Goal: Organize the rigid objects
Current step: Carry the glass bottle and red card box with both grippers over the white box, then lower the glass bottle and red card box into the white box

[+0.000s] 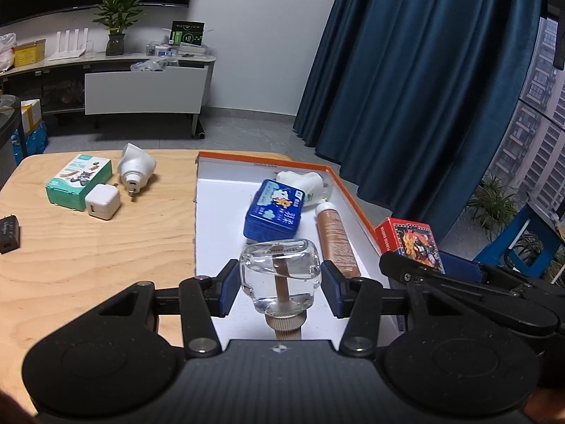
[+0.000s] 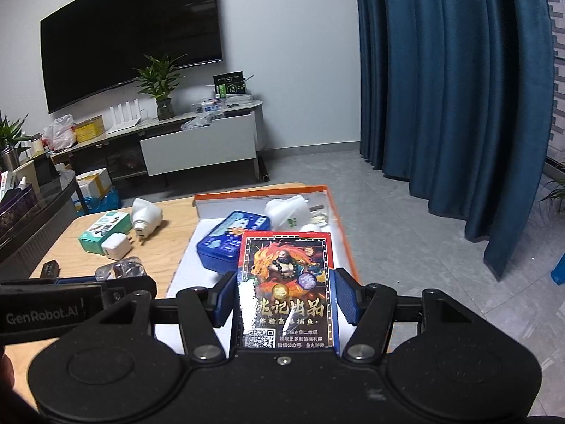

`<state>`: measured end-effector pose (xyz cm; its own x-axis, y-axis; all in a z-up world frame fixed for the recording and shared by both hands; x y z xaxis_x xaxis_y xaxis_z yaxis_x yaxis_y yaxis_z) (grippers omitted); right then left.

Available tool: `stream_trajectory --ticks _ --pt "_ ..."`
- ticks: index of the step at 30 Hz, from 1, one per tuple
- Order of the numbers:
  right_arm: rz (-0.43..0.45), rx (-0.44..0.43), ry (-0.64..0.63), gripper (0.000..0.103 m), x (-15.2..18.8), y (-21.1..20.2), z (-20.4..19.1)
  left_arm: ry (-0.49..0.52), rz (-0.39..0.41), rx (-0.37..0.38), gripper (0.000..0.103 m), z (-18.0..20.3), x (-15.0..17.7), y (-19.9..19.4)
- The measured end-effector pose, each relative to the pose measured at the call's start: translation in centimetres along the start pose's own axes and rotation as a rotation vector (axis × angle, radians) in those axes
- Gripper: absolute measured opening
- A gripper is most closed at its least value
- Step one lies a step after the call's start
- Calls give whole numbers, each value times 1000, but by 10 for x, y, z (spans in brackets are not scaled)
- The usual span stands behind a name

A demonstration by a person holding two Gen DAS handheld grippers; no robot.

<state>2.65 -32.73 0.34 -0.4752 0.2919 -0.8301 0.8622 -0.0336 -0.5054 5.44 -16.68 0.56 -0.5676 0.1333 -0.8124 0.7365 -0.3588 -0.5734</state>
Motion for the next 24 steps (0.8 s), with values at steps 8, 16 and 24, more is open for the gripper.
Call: stream_trajectory --ticks 8,16,24 --pt "0 14 4 70 2 0 13 5 -4 1 50 9 1 1" --pt "-7 12 -17 70 4 2 11 7 -14 0 50 10 3 2" --pt "-11 7 -35 70 4 4 7 5 -3 -5 50 10 2 0"
Point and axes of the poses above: each gripper's, at about its wrist camera, not at the fingertips, and y roughly the way its jaws point, z to its right, x to its underside, the point moved 2 cm from there along y, roughly the way its jaws point, and after that the axes turned 9 degrees about y, right-handed, at the moved point
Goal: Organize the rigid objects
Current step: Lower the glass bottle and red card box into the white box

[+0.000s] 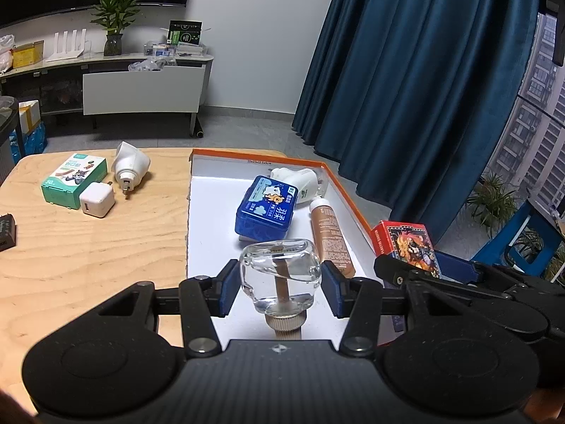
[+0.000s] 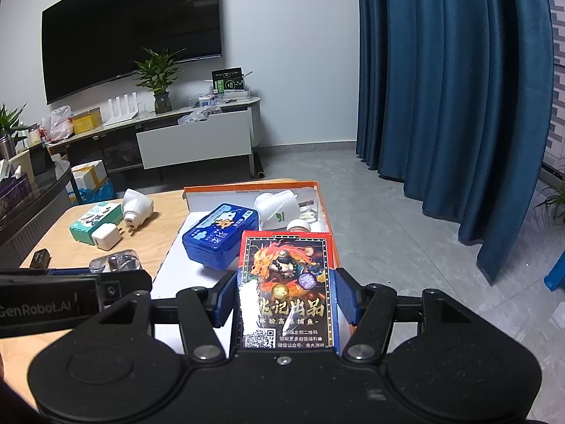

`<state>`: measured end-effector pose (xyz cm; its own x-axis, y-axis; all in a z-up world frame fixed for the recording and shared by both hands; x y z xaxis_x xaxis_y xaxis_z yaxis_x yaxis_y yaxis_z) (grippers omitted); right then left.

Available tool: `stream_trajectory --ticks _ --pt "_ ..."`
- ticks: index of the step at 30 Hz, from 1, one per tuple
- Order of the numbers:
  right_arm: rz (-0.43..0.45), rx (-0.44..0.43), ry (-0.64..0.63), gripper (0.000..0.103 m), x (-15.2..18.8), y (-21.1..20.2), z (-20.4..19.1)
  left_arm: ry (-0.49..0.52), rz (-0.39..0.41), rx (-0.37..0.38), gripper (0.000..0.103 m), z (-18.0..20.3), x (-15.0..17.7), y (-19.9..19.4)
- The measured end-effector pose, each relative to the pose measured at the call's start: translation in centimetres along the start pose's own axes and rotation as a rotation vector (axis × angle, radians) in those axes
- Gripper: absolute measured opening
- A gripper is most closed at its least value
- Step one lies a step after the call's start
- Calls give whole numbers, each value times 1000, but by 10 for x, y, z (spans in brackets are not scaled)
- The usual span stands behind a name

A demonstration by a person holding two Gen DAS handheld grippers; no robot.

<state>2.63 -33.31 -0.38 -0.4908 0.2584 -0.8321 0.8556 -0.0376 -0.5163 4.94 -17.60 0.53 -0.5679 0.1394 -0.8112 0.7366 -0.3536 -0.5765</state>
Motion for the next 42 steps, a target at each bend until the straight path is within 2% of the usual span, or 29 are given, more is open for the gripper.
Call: stream_trajectory --ticks 42 --pt "-16 1 -14 71 5 2 -2 -2 -2 -5 50 -1 2 3"
Point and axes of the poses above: each gripper's, at about its wrist camera, not at the fingertips, and y roughly the way its jaws point, z to its right, x to its underside, the point moved 2 cm from there along y, roughly the way its jaws point, and after that the axes turned 9 degrees about y, right-handed, at the moved point
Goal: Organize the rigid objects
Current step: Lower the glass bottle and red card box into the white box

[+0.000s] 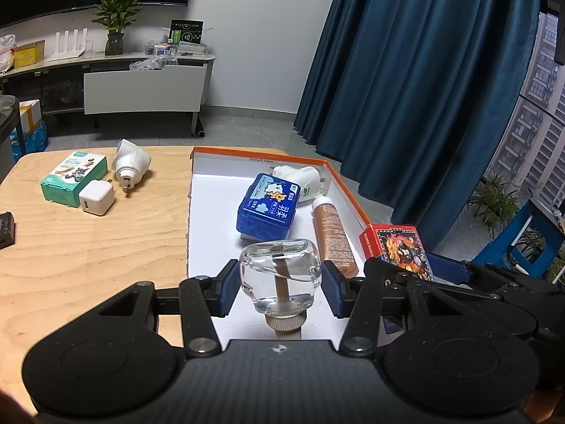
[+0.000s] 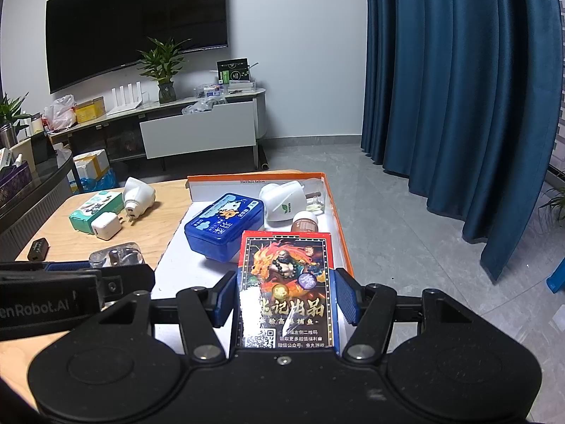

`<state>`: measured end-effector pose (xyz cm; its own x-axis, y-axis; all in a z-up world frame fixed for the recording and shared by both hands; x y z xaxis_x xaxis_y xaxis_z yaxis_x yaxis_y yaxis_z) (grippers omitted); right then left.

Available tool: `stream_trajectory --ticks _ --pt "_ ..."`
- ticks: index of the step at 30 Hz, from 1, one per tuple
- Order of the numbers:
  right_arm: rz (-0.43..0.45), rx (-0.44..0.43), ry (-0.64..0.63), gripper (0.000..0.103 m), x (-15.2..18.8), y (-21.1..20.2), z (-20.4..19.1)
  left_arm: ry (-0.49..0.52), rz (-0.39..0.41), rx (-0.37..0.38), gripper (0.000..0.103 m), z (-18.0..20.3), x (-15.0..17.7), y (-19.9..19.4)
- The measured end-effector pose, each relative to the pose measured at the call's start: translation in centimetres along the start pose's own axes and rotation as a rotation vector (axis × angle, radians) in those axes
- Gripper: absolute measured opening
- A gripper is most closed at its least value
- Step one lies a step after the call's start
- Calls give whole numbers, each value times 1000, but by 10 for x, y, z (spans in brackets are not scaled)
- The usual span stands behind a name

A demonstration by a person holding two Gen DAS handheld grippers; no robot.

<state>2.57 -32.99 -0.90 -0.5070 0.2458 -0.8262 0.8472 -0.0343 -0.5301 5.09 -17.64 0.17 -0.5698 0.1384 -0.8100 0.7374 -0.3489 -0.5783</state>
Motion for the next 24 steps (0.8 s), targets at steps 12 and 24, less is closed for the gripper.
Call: stream_trajectory --ticks 12,24 --pt "-7 1 -5 71 6 2 -2 -4 -8 -2 50 -1 1 2" --pt "-23 3 -11 71 11 11 -1 -4 -18 0 50 -2 2 6"
Point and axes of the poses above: each gripper's, at about its wrist camera, not at the fingertips, and y roughly the way its jaws point, z to its right, x to its underside, the point moved 2 cm from there along y, roughly the way its jaws point, and after that the axes turned 9 degrees about y, right-handed, at the moved point
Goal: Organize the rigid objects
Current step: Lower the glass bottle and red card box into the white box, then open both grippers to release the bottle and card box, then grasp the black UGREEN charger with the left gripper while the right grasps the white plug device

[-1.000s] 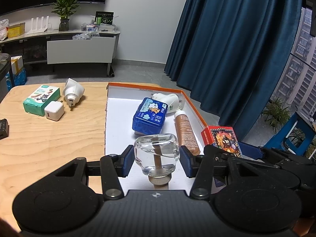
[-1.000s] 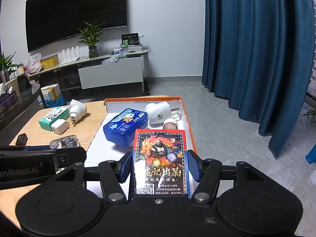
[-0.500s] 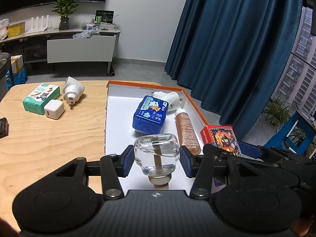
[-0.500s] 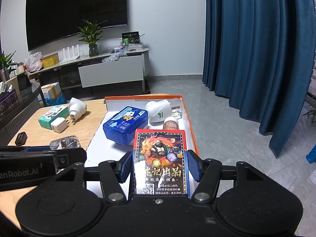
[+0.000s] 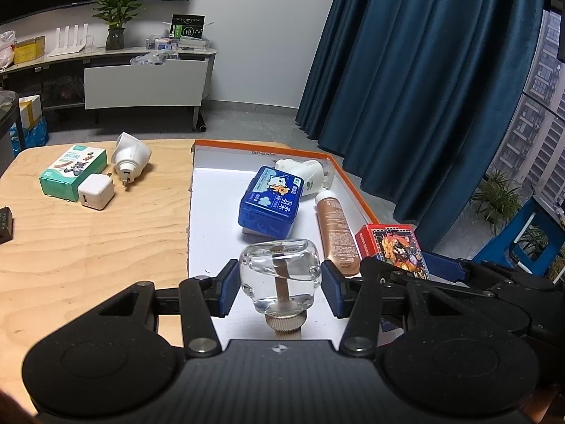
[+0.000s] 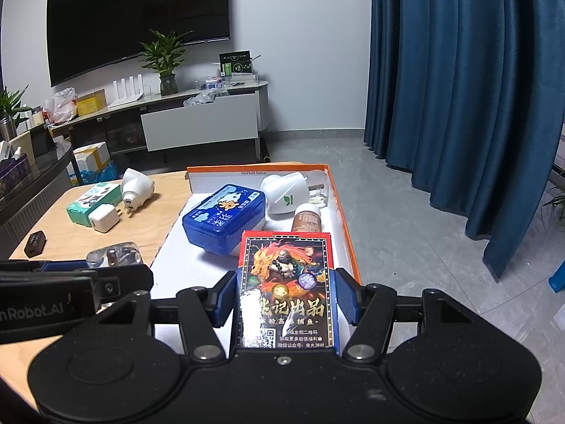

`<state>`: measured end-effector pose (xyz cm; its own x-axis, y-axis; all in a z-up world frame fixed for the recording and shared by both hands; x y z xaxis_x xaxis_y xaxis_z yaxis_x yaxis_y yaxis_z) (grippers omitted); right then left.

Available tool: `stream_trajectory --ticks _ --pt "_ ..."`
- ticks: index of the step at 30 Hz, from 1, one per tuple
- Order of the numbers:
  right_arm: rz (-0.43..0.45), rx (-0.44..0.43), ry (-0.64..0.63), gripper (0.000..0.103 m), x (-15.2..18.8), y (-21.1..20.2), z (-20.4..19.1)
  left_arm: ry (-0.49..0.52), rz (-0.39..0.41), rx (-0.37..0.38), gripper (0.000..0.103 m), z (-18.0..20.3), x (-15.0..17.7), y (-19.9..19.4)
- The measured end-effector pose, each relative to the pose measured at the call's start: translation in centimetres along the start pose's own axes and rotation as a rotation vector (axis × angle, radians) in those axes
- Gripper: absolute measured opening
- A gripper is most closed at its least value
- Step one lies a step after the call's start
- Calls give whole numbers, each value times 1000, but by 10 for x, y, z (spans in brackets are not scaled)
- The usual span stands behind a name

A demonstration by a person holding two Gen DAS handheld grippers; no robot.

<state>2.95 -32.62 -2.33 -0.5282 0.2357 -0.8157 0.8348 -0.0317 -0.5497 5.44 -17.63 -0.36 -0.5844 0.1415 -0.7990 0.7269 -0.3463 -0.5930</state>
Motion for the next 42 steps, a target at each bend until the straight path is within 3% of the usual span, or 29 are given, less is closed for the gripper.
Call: stream_trajectory --ticks 23,28,32,42 --pt "-83 15 -3 71 -5 37 4 16 -88 0 50 -6 -3 35" --pt "-46 37 6 75 -10 37 7 12 -106 13 49 -8 -7 50" --pt "-20 63 46 75 -14 34 15 -4 -101 15 66 -11 -15 58" --pt "13 44 2 79 -24 19 -2 -22 -76 -31 81 -26 -22 34"
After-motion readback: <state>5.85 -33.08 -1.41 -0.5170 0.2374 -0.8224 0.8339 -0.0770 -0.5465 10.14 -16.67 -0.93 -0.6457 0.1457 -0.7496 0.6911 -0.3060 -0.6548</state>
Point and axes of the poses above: each gripper's, at about its wrist camera, not at the fingertips, and y roughly the way its jaws point, z to its right, x to its underside, the point moved 2 cm from there along y, roughly the way its jaws point, and after that the axes turned 9 degrees about y, right-handed, at the moved point
